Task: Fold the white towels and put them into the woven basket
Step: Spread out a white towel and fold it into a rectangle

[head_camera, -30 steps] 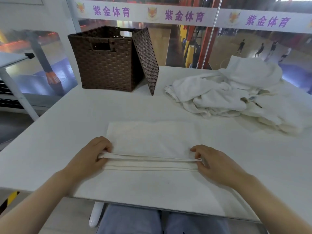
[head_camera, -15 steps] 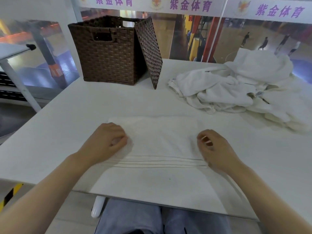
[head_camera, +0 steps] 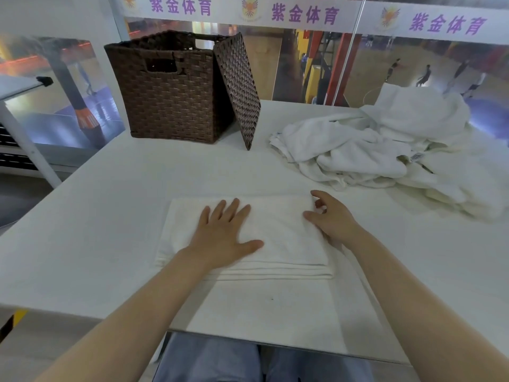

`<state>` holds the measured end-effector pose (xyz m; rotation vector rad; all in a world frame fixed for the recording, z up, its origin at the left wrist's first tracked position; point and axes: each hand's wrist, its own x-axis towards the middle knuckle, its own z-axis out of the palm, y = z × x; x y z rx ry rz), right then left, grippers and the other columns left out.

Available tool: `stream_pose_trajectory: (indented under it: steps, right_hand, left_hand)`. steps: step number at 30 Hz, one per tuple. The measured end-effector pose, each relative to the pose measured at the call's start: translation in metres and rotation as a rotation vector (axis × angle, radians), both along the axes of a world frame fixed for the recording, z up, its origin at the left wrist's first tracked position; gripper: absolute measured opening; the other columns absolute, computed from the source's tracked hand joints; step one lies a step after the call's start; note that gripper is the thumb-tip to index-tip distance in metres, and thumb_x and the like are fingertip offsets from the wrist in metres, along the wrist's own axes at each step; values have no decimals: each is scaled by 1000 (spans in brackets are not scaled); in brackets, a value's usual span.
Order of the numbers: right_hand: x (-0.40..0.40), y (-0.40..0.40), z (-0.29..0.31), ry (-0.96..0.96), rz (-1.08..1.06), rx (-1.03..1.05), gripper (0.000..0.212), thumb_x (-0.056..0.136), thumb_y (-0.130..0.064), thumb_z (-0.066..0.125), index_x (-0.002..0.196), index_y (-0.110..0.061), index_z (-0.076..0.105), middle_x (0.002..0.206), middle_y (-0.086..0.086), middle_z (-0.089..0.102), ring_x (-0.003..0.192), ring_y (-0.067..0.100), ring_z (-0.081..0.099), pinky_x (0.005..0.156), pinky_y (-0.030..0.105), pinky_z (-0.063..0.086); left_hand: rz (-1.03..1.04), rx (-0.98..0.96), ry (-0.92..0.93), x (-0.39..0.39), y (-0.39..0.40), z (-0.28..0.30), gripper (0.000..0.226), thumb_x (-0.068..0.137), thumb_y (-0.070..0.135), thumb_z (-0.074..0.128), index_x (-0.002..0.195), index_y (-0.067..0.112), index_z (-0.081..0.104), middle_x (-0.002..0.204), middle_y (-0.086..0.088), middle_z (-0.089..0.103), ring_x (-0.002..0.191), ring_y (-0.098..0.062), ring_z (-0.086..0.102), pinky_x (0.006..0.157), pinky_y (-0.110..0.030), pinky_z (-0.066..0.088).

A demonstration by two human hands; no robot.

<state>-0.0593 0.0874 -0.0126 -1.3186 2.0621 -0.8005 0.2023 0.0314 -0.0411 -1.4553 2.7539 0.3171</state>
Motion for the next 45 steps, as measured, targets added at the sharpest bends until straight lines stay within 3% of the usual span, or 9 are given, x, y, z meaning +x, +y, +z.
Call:
stream_pose_trajectory:
  steps: [8, 13, 18, 24, 27, 31, 38, 43, 45]
  right_hand:
    - [-7, -5, 2, -66, -75, 44, 47, 83, -19, 69, 127, -17, 51, 102, -1, 59, 94, 19, 59, 76, 29, 46]
    - [-10, 4, 8, -137, -192, 45, 59, 87, -32, 67, 137, -16, 41, 109, 2, 60, 98, 23, 60, 76, 32, 49]
    - [-11, 22, 16, -154, -75, 238, 39, 87, -44, 67, 85, -5, 64, 77, 11, 62, 62, 23, 61, 52, 27, 52]
    - [-9, 18, 27, -44, -93, 101, 29, 86, -35, 67, 78, -7, 61, 74, 8, 61, 63, 20, 59, 57, 29, 48]
    - [0, 10, 48, -12, -77, 34, 27, 85, -33, 67, 77, -8, 60, 71, 9, 58, 63, 21, 58, 53, 26, 48]
    - [30, -7, 84, 125, -34, -46, 35, 83, -34, 69, 91, 1, 69, 76, 17, 67, 67, 32, 66, 57, 29, 50]
    - [119, -48, 119, 366, 199, -160, 38, 82, -27, 64, 51, -14, 45, 41, -3, 50, 40, 9, 51, 47, 25, 40]
    - [192, -79, 93, 404, 354, -90, 11, 85, -24, 61, 82, -13, 63, 82, 2, 62, 80, 24, 62, 56, 26, 39]
    - [218, -86, 73, 407, 379, -20, 18, 88, -23, 59, 101, -12, 65, 98, 4, 63, 93, 25, 63, 66, 26, 43]
  left_hand:
    - [-9, -27, -35, -12, -16, 19, 103, 76, 86, 36, 154, 27, 8, 161, 6, 9, 147, -20, 4, 119, -50, 1]
    - [-5, -32, -3, -22, -9, 2, 94, 84, 81, 23, 156, 25, -2, 164, 8, -9, 150, -16, -12, 120, -47, -7]
    - [-46, -20, 23, -20, -11, 0, 87, 89, 76, 22, 156, 27, -1, 164, 5, -7, 150, -17, -10, 121, -43, -7]
    - [137, -149, 172, 32, -27, 7, 92, 76, 77, 8, 154, 30, 19, 164, 4, 10, 151, -19, 2, 120, -43, -3]
    - [290, -61, 334, 59, -37, 4, 78, 87, 67, 26, 152, 24, 29, 162, -1, 17, 150, -20, 10, 120, -39, 3]
    - [388, 215, 845, 72, -26, 1, 50, 102, 43, 38, 149, 25, 36, 159, 7, 26, 146, -9, 21, 114, -22, 12]
    - [398, 296, 1013, 74, -19, 2, 65, 93, 64, 23, 149, 34, 34, 154, 17, 31, 141, -2, 26, 115, -23, 15]
    - [400, 476, 1100, 82, -23, 4, 70, 88, 81, 18, 146, 45, 35, 149, 17, 42, 137, -3, 37, 118, -37, 25]
    - [408, 489, 1120, 82, -22, 7, 60, 93, 74, 15, 141, 49, 40, 139, 16, 54, 129, 0, 48, 110, -29, 37]
